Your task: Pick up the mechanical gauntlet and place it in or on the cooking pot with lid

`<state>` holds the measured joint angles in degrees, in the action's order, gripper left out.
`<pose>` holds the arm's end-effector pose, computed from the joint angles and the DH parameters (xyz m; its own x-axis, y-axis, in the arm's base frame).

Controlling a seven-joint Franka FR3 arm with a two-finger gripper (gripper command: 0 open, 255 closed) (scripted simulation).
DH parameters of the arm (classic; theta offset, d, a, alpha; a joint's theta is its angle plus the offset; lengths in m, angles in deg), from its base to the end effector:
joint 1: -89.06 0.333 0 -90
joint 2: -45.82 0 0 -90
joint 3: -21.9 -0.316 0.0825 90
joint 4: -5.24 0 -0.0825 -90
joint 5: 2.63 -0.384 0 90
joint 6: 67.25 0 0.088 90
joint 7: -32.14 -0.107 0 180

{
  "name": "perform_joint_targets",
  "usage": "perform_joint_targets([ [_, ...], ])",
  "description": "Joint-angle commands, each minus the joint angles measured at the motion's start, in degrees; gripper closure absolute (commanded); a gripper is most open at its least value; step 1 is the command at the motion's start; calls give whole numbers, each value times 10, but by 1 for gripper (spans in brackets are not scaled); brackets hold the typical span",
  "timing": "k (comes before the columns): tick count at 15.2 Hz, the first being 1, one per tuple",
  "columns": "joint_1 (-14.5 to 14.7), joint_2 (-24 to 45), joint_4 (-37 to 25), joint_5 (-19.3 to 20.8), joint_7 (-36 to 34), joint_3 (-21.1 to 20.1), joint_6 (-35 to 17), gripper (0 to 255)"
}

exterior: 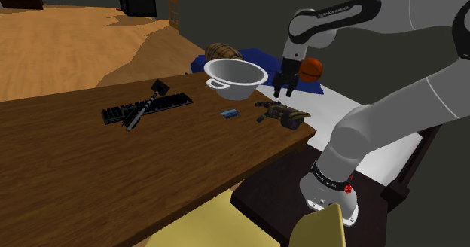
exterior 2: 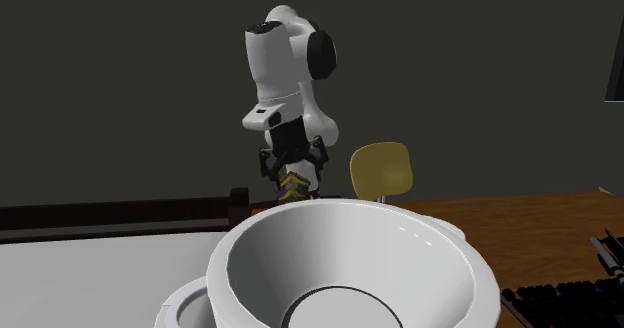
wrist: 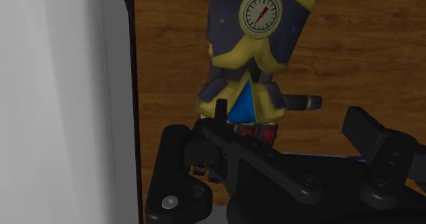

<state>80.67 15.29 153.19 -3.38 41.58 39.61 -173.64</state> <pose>0.3221 -0.1545 0.4133 0.9600 -0.2147 -0.1799 -0.2491 -0.9480 -0.1981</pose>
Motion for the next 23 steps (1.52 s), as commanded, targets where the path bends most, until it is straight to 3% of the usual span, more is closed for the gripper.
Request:
perform_joint_targets([
  [1, -12, 23, 13, 2, 13, 22, -11, 0],
  [10, -13, 53, 69, -2, 22, 34, -82, 0],
  [18, -13, 53, 69, -2, 22, 34, -82, 0],
  [19, -13, 53, 69, -2, 22, 34, -82, 255],
  [23, -13, 52, 69, -2, 22, 34, -83, 255],
])
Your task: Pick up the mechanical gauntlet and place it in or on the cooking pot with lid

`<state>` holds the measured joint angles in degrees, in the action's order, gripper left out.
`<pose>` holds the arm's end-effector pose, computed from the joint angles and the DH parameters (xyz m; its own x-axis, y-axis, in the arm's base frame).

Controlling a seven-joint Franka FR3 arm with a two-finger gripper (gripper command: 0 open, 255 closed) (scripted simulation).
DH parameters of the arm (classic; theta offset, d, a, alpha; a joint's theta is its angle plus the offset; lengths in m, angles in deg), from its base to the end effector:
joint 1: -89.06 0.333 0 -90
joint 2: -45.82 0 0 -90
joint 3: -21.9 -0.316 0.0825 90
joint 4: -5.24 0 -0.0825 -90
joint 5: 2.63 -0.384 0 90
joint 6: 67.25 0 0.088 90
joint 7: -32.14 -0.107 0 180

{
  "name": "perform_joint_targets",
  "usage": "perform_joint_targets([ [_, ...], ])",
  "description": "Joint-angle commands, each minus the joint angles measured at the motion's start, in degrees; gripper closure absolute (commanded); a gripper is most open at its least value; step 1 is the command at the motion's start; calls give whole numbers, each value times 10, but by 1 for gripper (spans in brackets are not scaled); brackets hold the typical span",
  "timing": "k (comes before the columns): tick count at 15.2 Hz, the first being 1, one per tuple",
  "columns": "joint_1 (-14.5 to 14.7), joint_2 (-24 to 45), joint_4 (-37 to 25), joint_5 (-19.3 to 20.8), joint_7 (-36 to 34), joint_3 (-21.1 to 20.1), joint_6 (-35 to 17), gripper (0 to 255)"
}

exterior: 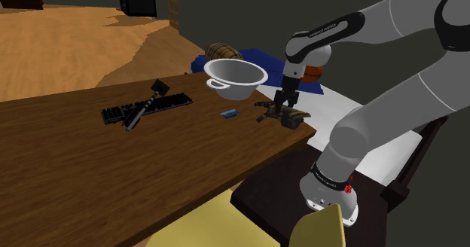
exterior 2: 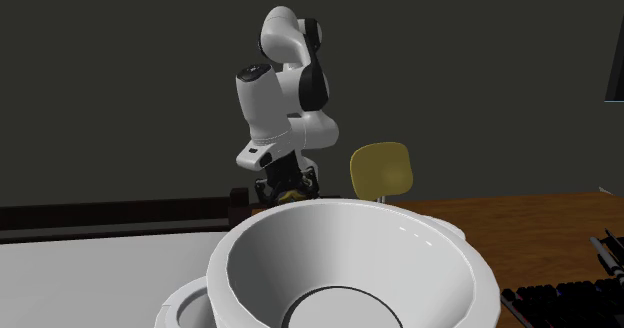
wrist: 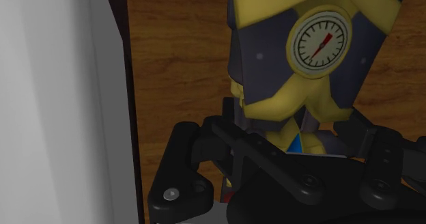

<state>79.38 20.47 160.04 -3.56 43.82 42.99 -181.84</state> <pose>0.3031 -0.1671 0.3386 0.9383 -0.2488 -0.2400 -0.3021 -0.9277 -0.2193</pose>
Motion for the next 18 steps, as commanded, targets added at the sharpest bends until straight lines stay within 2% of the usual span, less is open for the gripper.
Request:
perform_joint_targets([
  [1, 0, 1, 1, -1, 0, 0, -1, 255],
  [5, 0, 1, 0, 0, 0, 0, 0, 255],
  [18, -5, -59, -61, 5, -25, -18, 117, 255],
])
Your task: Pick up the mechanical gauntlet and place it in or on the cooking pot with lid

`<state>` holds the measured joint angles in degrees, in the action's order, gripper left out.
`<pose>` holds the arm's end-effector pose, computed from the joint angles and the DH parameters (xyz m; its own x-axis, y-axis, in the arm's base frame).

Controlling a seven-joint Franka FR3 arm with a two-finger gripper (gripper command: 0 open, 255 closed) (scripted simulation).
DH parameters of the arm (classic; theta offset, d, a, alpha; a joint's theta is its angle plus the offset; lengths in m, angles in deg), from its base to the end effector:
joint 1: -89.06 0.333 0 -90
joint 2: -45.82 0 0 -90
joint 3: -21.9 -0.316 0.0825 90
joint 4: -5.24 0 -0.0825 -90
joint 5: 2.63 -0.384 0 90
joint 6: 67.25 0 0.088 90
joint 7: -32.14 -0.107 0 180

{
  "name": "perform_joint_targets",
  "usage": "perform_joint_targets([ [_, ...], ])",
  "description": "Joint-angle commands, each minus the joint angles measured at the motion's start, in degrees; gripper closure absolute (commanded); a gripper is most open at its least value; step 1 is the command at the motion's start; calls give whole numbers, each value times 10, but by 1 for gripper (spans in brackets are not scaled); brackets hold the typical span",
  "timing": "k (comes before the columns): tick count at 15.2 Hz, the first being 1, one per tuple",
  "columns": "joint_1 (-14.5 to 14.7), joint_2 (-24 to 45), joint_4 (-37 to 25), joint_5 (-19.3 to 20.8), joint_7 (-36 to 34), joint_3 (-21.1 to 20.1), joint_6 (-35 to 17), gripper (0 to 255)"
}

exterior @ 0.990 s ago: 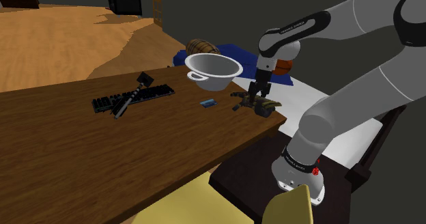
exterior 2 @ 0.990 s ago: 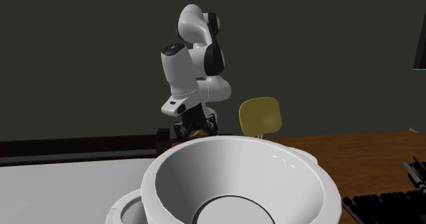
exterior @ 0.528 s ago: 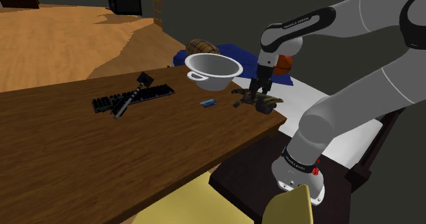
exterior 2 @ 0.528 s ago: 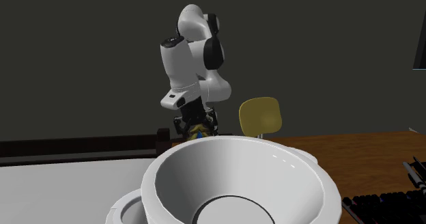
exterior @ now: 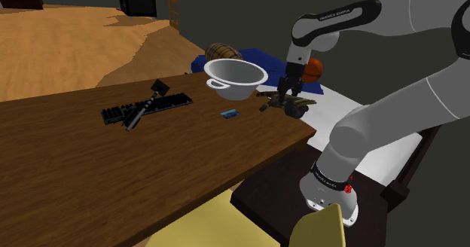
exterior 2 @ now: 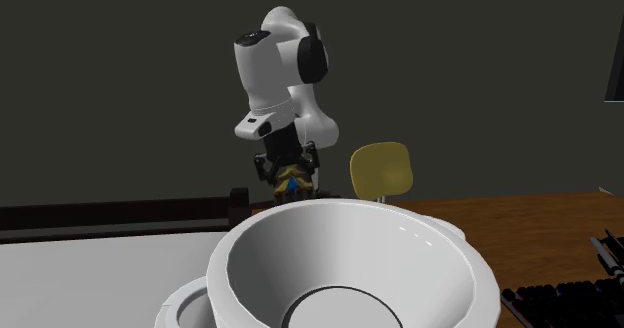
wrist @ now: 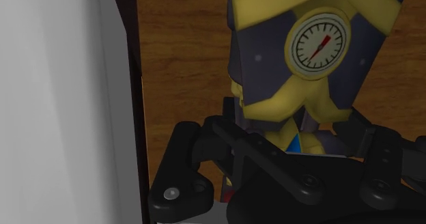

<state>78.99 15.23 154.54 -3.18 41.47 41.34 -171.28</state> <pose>0.3040 -0.1666 0.3995 0.9379 -0.2487 -0.2418 -0.3026 -0.9275 -0.2197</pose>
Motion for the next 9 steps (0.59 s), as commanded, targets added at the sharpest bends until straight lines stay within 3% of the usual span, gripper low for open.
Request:
perform_joint_targets([
  [1, -1, -9, -12, 1, -3, -2, 20, 255],
  [9, 0, -29, -60, -2, -15, -11, 87, 255],
])
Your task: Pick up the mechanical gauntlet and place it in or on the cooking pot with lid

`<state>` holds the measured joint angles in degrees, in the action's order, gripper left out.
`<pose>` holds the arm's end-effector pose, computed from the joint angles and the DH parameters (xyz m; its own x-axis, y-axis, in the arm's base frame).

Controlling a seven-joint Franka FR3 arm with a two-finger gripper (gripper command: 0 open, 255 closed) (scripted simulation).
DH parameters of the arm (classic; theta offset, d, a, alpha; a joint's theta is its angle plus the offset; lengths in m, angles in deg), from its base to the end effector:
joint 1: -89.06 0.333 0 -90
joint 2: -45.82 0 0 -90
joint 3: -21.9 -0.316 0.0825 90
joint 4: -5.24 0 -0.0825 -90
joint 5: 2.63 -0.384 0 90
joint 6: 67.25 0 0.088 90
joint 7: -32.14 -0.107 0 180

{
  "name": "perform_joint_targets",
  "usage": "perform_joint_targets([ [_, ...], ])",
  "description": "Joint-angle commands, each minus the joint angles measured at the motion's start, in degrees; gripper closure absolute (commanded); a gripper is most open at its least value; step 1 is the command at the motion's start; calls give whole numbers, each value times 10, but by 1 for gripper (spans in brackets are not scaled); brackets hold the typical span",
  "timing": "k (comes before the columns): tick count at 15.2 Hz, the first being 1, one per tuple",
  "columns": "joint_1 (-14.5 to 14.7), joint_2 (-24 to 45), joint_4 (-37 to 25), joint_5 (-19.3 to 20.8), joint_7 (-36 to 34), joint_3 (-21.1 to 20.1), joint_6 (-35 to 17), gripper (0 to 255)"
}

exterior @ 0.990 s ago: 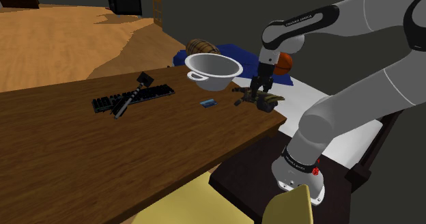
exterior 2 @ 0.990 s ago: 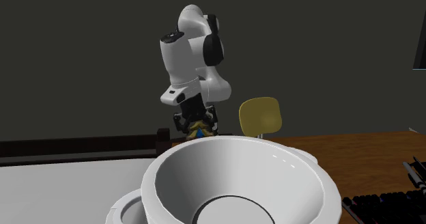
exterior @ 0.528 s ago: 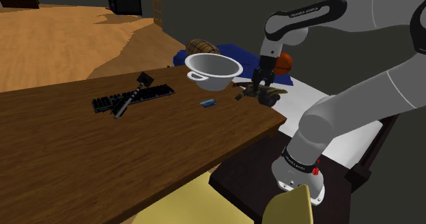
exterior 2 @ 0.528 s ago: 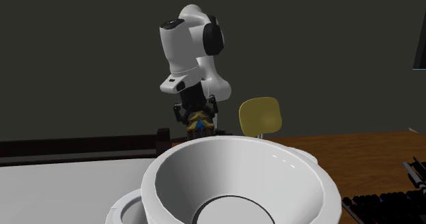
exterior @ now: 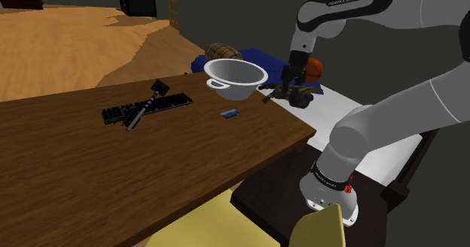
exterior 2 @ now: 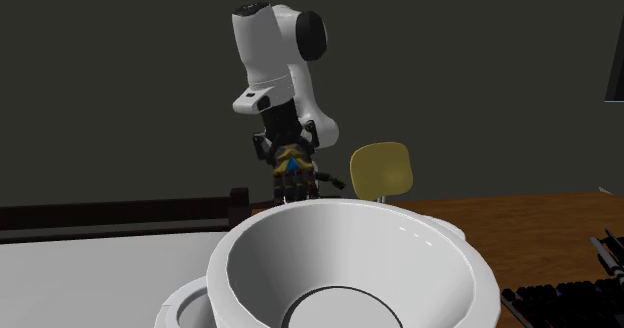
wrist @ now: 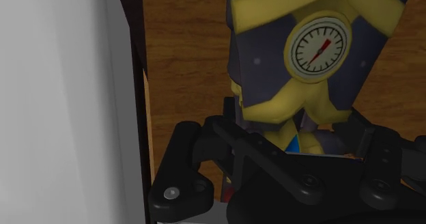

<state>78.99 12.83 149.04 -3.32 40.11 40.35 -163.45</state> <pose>0.3039 -0.1673 0.4482 0.9374 -0.2492 -0.2433 -0.3034 -0.9273 -0.2191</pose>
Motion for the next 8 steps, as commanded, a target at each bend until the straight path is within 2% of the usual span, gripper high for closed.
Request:
perform_joint_targets([
  [1, 0, -6, -12, -1, -3, -2, 16, 255],
  [8, 2, -14, -60, -4, -11, -8, 71, 255],
])
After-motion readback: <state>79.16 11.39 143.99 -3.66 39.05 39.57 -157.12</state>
